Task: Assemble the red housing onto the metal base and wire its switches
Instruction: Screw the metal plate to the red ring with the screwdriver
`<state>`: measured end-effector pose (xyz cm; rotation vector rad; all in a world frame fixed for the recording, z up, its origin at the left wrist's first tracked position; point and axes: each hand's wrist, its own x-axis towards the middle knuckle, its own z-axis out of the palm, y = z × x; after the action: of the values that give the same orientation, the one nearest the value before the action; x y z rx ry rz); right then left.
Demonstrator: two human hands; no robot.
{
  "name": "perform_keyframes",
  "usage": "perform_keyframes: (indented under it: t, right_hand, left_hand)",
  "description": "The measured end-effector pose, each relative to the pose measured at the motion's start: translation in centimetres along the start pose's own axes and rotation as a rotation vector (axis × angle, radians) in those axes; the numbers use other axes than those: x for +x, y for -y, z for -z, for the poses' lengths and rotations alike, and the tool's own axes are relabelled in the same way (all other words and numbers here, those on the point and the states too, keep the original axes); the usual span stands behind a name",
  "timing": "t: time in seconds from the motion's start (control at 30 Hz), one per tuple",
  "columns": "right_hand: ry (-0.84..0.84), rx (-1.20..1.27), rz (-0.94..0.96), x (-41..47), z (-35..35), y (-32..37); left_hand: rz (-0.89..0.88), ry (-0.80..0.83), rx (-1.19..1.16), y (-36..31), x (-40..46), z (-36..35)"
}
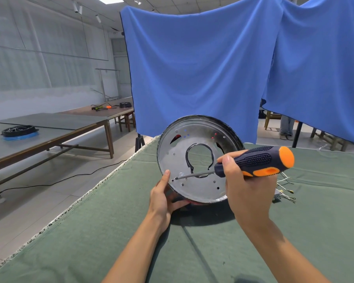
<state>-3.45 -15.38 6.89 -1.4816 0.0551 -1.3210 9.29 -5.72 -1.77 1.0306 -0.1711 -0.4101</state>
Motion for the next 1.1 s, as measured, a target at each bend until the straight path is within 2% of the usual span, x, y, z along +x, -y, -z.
perform_keyframes:
  t: [0.63, 0.87, 1.0, 1.1]
  right_hand:
    - [0.008, -0.053, -0.001, -0.1, 0.1, -0.2]
    - [0.149, -0.254, 0.087, 0.7, 0.1, 0.6]
    - [0.24, -0.316, -0.034, 1.0, 0.1, 1.0]
    - [0.381, -0.297, -0.112, 1.3, 0.0, 1.9]
  left_hand:
    - [-0.025, 0.012, 0.035, 0.0, -0.2, -0.3]
    - [-0.058, -0.109, -0.033, 0.0, -0.3, -0.5]
    - [0.003, -0.167, -0.086, -0.2, -0.2, -0.4]
    - [0.024, -0.198, -0.089, -0.1, -0.2, -0.5]
